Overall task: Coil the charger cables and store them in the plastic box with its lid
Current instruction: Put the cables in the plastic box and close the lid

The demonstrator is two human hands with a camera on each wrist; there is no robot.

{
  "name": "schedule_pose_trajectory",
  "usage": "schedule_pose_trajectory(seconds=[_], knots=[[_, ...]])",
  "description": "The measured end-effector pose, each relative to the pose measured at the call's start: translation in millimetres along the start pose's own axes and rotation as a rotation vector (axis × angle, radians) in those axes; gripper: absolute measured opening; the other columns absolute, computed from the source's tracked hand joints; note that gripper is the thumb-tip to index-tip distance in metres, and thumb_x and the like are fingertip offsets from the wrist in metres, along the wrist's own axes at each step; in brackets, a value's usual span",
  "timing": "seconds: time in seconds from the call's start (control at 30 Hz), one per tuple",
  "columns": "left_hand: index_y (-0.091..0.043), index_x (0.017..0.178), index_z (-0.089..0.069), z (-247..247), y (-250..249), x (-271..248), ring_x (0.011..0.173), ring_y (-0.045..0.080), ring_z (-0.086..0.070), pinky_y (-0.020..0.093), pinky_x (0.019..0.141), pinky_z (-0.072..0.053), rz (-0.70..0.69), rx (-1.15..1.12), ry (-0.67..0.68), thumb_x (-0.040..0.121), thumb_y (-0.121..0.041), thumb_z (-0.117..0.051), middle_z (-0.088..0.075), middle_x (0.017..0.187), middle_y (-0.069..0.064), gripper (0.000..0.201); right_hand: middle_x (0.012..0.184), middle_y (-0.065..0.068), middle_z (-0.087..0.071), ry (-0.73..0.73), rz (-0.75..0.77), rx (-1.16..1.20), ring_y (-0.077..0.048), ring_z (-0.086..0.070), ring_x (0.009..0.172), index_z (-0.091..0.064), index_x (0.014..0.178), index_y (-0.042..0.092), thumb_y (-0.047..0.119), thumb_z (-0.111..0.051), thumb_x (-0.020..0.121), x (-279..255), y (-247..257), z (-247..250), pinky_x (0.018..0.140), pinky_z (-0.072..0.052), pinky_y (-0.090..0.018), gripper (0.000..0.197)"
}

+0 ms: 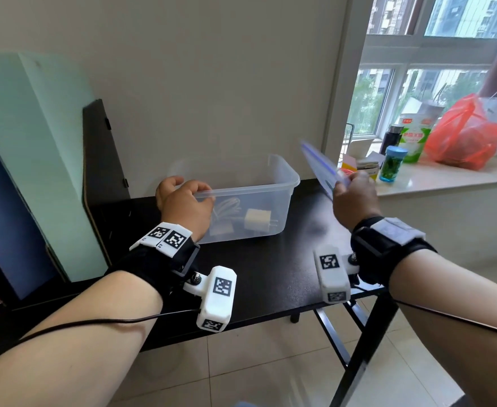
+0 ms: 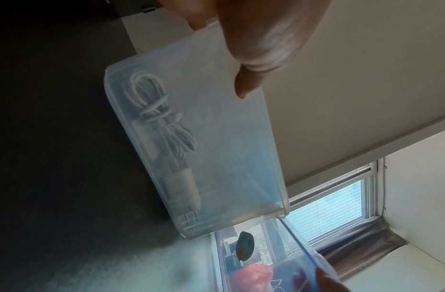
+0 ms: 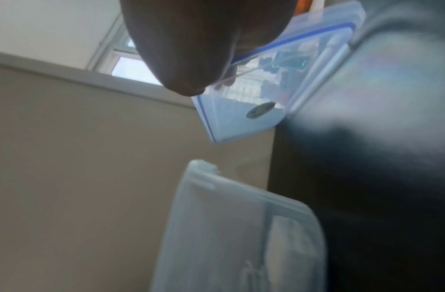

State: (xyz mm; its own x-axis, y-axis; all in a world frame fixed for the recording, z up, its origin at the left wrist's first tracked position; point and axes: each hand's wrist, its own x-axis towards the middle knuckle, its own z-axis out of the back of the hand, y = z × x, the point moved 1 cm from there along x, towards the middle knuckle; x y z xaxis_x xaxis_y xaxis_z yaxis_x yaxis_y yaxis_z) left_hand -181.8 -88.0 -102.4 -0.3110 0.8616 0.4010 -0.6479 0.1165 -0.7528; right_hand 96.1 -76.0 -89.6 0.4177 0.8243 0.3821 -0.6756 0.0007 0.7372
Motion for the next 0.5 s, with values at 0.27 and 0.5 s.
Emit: schedule_pose_trajectory(seconds=[0.27, 0.5], knots=[[-0.024, 0.090, -0.065, -6, -5, -4, 0.133, 0.022, -0.034, 0.030, 0.110, -0.034, 0.011, -0.059, 0.068, 0.083, -0.024, -0.062, -0.027, 0.142, 0.004, 0.008, 0.062, 0.003, -0.041, -0.140, -0.002, 0.352, -0.022, -0.045, 0.068, -0.034, 0.066, 0.025, 0.027, -0.042, 0.088, 16, 27, 47, 0.070, -0.041, -0.038, 0.023], [-0.027, 0.085, -0.061, -3, -9, -9, 0.131, 0.020, -0.037, 0.028, 0.106, -0.037, 0.025, -0.095, 0.095, 0.083, -0.023, -0.062, -0.024, 0.143, 0.002, 0.005, 0.072, -0.002, -0.047, -0.117, 0.204, 0.495, -0.010, -0.038, 0.056, -0.034, 0.068, 0.026, 0.020, -0.043, 0.091, 16, 63, 65, 0.049, -0.036, -0.015, 0.025]])
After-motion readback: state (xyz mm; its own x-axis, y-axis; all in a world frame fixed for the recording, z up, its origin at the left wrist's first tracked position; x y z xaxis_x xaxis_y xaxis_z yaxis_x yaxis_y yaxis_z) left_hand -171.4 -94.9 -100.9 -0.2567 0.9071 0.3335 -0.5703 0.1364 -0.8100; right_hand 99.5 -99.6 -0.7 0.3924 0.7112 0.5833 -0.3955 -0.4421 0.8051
